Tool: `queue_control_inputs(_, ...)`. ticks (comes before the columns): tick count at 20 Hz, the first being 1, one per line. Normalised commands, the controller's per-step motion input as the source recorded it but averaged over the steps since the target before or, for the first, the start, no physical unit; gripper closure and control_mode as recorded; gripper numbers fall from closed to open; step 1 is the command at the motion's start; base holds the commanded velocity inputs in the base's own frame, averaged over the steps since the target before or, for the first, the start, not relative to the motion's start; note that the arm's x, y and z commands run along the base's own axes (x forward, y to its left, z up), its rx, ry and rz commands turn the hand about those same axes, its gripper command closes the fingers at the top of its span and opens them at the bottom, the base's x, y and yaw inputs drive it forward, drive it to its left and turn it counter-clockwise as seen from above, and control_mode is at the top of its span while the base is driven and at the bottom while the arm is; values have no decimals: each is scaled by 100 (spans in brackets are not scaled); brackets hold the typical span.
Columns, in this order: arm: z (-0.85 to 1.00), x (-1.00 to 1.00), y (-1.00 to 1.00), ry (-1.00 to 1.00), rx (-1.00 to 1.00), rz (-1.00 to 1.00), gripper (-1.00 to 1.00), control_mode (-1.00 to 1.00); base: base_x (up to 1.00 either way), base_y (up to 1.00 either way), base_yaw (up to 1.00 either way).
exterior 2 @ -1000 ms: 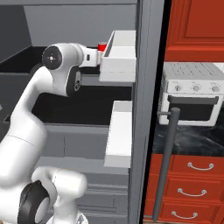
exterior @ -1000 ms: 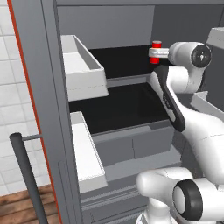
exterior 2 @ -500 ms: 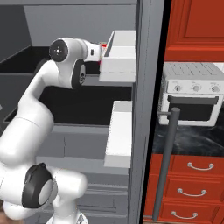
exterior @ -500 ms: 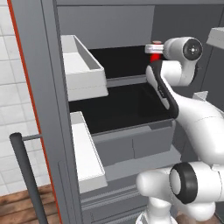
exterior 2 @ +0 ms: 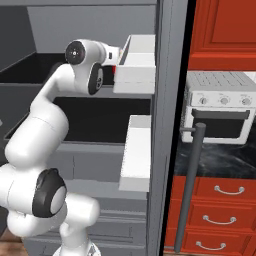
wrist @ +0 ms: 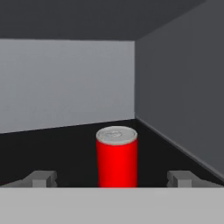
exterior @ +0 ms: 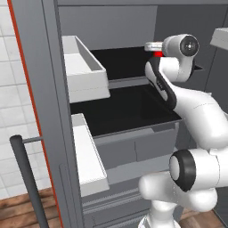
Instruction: Open the fridge, grab two sodas, and place both sodas inside the bowl with ice on the dining counter.
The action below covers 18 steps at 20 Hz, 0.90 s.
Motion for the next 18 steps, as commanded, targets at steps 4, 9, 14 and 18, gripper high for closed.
queue_control_inputs(4, 0, 29, -7, 0, 0, 0, -100, -100, 0, 0, 0)
queue_control_inputs(9, -7, 25, -8, 2, -3, 0, -100, -100, 0, 0, 0)
queue_control_inputs(14, -8, 20, -12, 2, -3, 0, -100, -100, 0, 0, 0)
queue_control_inputs(18, 0, 12, -2, 0, 0, 0, -100, -100, 0, 0, 0)
